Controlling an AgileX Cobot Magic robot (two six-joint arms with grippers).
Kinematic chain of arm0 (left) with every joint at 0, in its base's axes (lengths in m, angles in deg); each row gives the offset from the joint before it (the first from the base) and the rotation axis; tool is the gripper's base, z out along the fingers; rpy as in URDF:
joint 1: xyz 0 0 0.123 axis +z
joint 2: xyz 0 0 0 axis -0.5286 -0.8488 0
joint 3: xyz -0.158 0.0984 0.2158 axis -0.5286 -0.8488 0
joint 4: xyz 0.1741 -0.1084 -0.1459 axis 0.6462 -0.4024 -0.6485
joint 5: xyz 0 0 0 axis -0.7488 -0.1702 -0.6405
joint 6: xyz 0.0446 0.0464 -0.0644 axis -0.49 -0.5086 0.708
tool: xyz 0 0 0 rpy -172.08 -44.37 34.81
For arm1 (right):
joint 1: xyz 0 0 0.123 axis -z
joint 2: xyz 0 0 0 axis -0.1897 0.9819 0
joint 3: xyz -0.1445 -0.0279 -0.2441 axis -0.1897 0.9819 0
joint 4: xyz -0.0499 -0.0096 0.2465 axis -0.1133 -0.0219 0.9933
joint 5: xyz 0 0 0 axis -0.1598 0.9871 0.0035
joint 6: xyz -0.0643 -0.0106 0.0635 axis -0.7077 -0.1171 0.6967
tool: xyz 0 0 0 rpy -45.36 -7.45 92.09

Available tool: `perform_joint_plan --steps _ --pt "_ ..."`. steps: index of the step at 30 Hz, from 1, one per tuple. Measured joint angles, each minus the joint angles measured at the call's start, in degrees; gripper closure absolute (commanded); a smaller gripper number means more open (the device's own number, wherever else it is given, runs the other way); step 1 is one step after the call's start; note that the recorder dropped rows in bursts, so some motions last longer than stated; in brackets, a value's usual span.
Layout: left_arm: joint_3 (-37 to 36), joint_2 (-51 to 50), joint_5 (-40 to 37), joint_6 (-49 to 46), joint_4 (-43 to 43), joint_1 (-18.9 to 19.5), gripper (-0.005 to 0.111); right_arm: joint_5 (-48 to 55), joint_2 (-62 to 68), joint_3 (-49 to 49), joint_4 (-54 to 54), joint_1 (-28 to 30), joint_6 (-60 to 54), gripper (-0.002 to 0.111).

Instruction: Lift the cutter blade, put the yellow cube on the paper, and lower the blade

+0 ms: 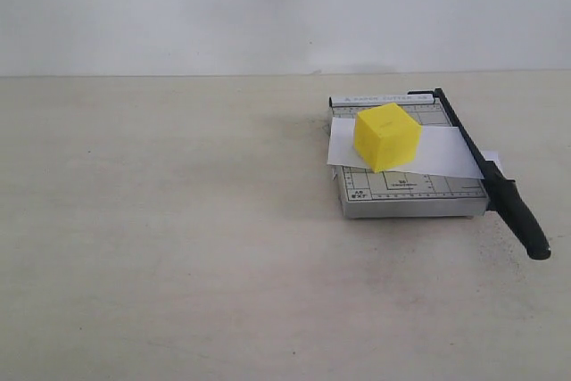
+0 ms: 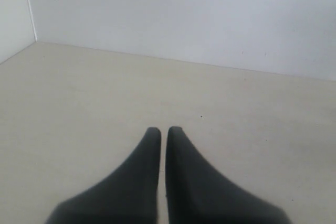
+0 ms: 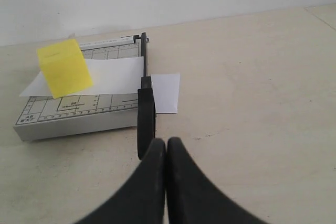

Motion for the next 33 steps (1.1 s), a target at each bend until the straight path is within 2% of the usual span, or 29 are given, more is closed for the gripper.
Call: perform_joint_plan --steps 16,21,24,27,28,29,31,33 --pt "0.0 0.9 -0.7 0.0 0.1 0.0 0.102 0.1 0.0 0.0 1.3 0.0 0.0 0.108" --pt "0.0 11.9 -5.5 0.9 -0.7 0.0 0.102 0.0 0.0 0.0 1.3 0.0 0.0 0.108" --pt "3.0 20.0 -5.7 8.2 -4.5 0.0 0.102 0.0 0.0 0.0 1.3 0.0 0.0 0.108" --pt "4.6 21.1 -4.9 9.7 -4.9 0.0 0.102 0.0 0.0 0.0 1.3 0.0 0.0 0.108" --pt "4.7 21.2 -4.9 6.6 -7.6 0.0 0.102 0.0 0.0 0.0 1.4 0.0 0.0 0.108" --pt "4.7 21.2 -6.1 -1.5 -14.4 0.0 0.102 0.0 0.0 0.0 1.5 0.0 0.0 0.108" --pt "4.7 21.2 -13.9 -29.0 -36.6 0.0 0.102 0.0 0.0 0.0 1.5 0.0 0.0 0.108" --pt "3.2 21.2 -21.5 -44.5 -47.9 0.1 0.102 0.0 0.0 0.0 1.5 0.0 0.0 0.108"
